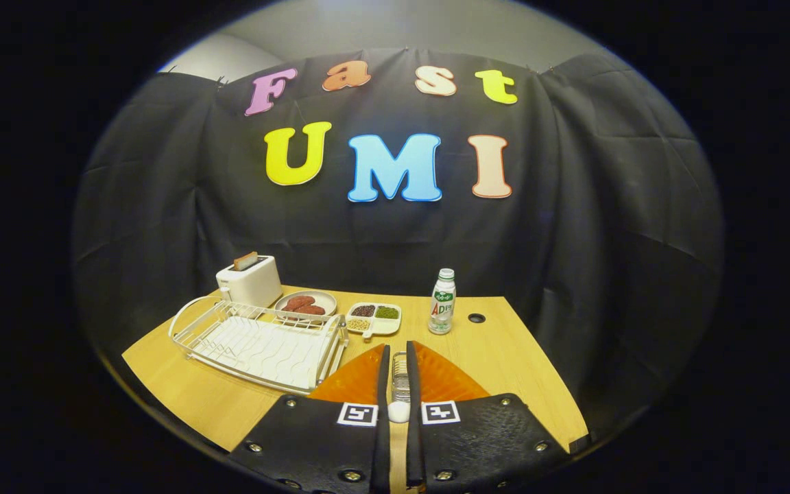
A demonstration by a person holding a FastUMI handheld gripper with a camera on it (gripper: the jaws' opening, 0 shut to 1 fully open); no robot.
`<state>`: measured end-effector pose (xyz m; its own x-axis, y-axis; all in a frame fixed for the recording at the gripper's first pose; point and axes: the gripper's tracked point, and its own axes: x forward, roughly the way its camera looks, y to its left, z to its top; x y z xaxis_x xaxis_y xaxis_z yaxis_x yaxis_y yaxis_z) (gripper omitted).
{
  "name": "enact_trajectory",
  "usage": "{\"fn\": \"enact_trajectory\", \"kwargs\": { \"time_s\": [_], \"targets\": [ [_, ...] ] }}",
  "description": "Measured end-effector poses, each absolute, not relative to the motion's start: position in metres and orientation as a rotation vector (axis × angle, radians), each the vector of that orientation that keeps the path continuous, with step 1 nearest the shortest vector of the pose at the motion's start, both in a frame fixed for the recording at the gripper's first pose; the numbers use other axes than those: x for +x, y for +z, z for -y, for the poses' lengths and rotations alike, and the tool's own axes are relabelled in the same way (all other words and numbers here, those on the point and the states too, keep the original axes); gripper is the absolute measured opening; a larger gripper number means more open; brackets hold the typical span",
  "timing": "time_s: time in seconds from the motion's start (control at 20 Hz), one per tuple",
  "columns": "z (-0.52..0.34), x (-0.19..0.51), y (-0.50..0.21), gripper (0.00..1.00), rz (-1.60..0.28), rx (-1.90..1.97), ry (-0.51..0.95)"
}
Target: Take the plate from the dish rack, then take the spoon from the basket and place it into the plate.
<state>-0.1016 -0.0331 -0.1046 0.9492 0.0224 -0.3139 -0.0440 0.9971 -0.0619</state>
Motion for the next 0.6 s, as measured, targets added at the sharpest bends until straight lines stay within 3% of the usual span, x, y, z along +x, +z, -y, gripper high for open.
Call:
{"fn": "enact_trajectory", "kwargs": {
  "time_s": [0.6],
  "targets": [
    [-0.040, -0.103, -0.163, 0.09, -0.442, -0.111, 0.208]
  ]
}}
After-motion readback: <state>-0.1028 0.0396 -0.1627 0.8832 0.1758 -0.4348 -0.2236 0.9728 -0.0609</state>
